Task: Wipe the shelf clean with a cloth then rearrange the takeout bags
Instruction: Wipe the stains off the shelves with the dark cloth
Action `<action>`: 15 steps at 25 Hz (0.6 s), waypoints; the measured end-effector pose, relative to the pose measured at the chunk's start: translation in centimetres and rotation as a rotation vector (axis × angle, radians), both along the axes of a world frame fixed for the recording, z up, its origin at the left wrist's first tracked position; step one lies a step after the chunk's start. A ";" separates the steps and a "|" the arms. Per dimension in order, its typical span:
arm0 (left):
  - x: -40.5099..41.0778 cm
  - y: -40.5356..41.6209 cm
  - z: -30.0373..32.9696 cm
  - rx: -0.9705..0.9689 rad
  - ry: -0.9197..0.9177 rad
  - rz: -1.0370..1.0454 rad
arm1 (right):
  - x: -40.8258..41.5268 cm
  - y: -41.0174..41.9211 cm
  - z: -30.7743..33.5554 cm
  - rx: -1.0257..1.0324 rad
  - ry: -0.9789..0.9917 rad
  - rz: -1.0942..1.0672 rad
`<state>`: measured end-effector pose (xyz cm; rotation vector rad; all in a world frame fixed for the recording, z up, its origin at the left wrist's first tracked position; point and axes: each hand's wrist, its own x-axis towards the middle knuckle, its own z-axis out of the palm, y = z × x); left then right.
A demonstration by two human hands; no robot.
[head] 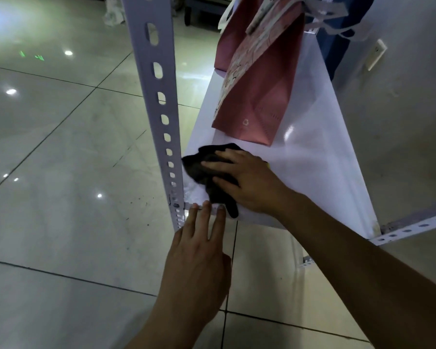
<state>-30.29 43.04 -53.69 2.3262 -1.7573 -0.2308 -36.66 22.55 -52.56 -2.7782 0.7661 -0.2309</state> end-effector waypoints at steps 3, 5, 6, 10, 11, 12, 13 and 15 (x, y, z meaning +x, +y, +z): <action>0.2 0.1 0.0 0.006 0.021 0.002 | 0.1 0.3 -0.1 0.010 -0.032 0.024; 0.3 0.1 0.1 -0.004 0.024 -0.003 | -1.9 1.0 -0.6 0.024 -0.070 0.010; 0.4 0.2 0.1 -0.012 0.023 -0.005 | -3.1 1.2 -0.8 0.028 -0.090 -0.013; 0.6 0.3 0.1 -0.042 0.023 -0.028 | -9.0 -0.2 -1.5 -0.036 -0.179 -0.189; 0.6 0.3 0.1 -0.036 0.025 -0.027 | -10.5 -0.7 -1.8 -0.059 -0.189 -0.245; 0.7 0.3 0.1 -0.027 0.030 -0.026 | -11.7 -1.0 -2.1 -0.079 -0.195 -0.306; 0.8 0.3 0.2 -0.020 0.032 -0.031 | -12.6 -1.0 -2.4 -0.098 -0.200 -0.371; 0.8 0.3 0.2 -0.009 0.036 -0.041 | -13.4 -0.3 -2.6 -0.119 -0.204 -0.501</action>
